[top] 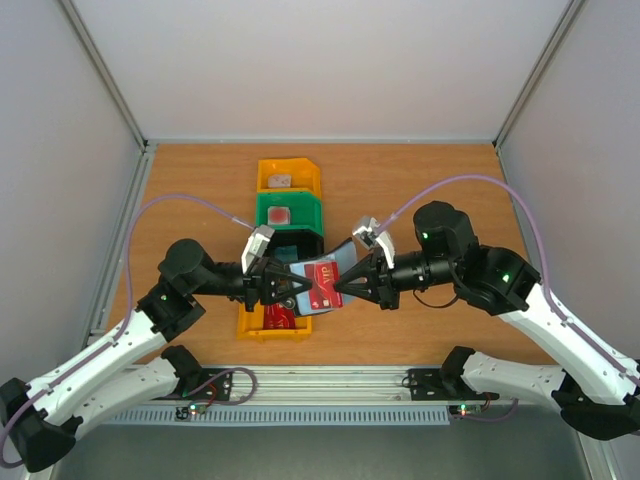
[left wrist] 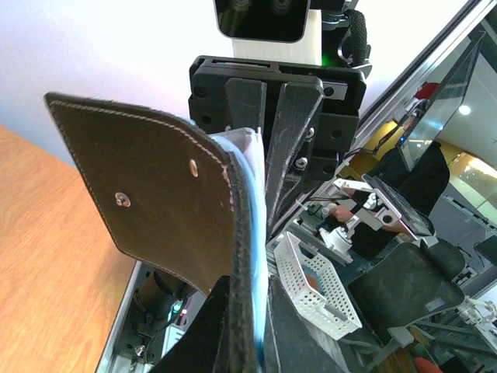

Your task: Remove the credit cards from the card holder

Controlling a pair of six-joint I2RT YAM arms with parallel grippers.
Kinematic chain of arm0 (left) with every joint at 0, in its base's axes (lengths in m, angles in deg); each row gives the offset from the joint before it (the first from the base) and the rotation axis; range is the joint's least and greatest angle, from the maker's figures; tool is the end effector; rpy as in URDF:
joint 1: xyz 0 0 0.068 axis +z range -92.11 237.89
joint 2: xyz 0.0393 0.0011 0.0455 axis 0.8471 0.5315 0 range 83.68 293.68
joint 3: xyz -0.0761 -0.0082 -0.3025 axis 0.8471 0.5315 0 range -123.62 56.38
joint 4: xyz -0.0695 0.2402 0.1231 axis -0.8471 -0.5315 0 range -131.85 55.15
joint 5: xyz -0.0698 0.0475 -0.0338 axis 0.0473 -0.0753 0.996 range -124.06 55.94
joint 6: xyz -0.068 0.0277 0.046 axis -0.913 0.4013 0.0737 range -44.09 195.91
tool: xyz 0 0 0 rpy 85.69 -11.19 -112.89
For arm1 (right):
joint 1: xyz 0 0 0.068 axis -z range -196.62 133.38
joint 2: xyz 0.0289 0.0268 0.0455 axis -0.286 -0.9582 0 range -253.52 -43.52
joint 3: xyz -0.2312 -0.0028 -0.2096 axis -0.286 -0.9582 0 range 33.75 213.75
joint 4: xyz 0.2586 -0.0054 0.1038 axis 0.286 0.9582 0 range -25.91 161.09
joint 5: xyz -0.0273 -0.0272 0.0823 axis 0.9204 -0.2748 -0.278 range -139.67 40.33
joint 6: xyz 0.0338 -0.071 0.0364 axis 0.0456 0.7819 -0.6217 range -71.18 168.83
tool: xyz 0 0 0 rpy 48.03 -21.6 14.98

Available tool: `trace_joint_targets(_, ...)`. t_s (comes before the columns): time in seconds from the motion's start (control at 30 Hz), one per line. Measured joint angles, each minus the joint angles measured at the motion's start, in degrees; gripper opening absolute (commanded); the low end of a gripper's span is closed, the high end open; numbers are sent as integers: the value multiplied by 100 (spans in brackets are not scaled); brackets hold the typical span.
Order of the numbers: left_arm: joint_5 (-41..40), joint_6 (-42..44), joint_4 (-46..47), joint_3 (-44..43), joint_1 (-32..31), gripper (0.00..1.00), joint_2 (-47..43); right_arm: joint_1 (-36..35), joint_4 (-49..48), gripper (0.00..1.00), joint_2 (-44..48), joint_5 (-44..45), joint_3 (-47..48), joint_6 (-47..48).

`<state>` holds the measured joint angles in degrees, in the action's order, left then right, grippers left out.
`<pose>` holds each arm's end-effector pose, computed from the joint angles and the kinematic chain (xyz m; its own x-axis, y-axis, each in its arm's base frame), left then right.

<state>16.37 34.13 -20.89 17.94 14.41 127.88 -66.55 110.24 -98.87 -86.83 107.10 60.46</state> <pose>0.0982 -0.1745 0.3764 -0.5840 -0.0312 -0.8112 0.8085 -0.1121 -0.5777 0.0919 0.1813 0.4387 -0.1053 -0.3750 -0.9210 -0.9944 0.0303 0.1014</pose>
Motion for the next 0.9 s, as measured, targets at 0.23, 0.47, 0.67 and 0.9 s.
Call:
trace_joint_targets(0.23,-7,17,2,9,0,7,-4,-2,-55,1,46,-11,-17,9)
trace_joint_targets(0.47,-26,22,-7,42,-11,0,-11,15,262,1,551,446,-98,66)
trace_joint_targets(0.67,-87,24,-140,44,2,0,-92,26,883,1,929,1069,-4,133)
trace_joint_targets(0.9,-1587,997,-2050,-511,800,0,-461,44,1456,1,1071,2315,514,-15)
